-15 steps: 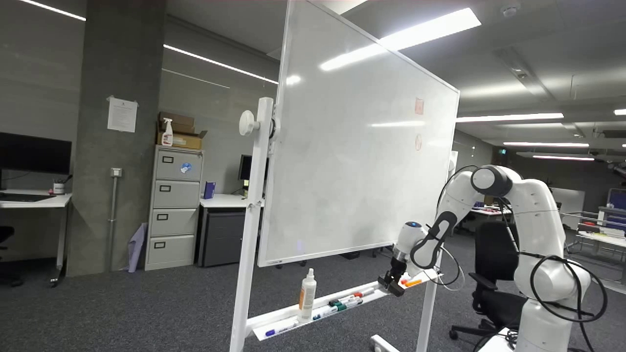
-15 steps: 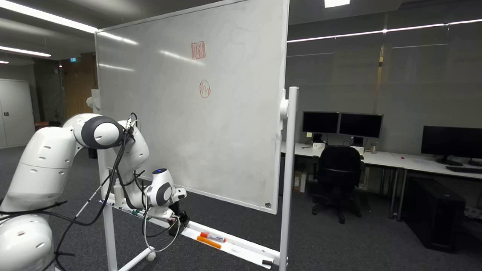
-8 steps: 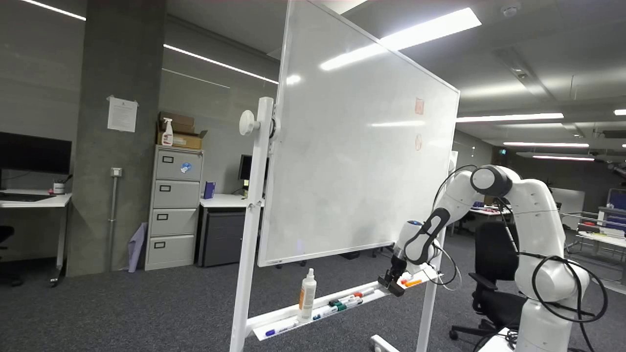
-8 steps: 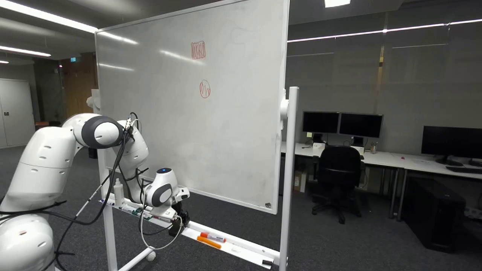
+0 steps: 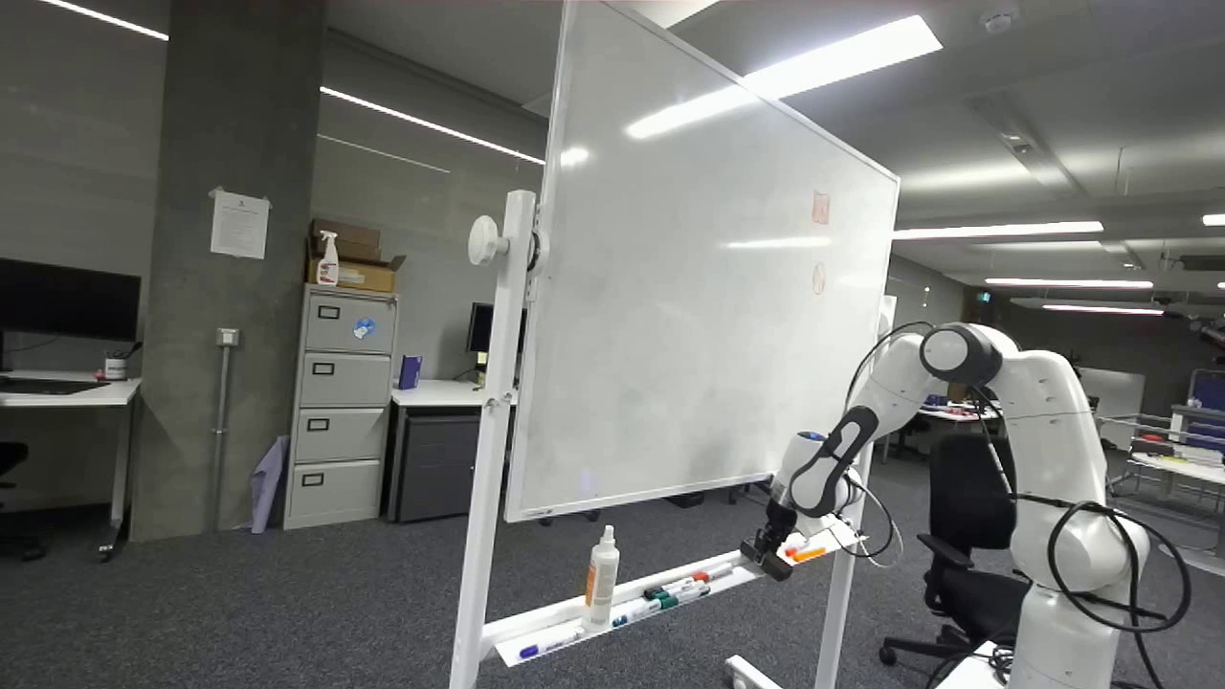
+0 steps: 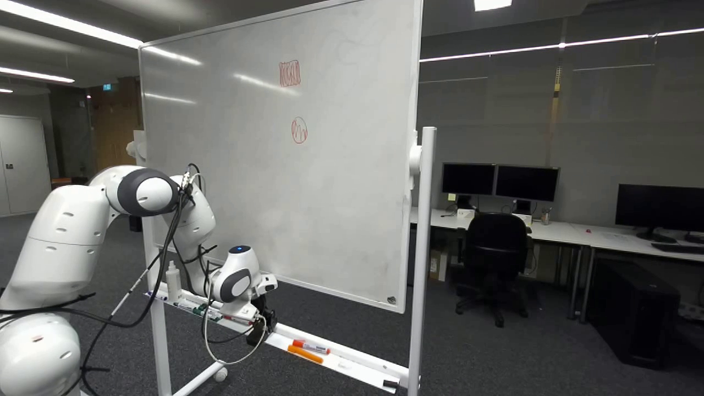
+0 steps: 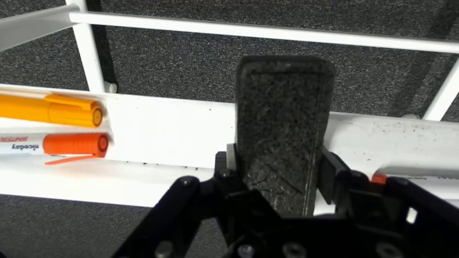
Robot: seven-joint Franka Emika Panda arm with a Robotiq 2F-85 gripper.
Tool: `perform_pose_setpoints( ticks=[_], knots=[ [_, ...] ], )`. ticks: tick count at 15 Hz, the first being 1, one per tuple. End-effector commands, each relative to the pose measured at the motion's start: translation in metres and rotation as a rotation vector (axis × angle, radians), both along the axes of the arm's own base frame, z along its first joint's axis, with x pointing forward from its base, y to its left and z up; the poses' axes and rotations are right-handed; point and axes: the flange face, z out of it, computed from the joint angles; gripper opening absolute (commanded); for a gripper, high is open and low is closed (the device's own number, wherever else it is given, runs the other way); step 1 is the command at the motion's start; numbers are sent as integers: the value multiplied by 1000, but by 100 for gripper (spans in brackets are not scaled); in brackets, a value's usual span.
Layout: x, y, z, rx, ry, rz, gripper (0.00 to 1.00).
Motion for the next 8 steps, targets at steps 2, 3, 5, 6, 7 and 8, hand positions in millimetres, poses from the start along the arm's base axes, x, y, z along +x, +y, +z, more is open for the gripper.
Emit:
perform_pose_setpoints(
  ticks=[2, 3, 5, 6, 7, 8],
  knots=[
    [-25, 0, 20, -71, 11, 63, 30],
    [-31, 1, 22, -89, 24, 83, 30],
    [-46, 8, 29, -114, 25, 135, 30],
    [-53, 11, 32, -126, 24, 160, 30],
    [-62, 15, 37, -132, 18, 185, 30],
    [-71, 20, 43, -136, 11, 210, 30]
  ],
)
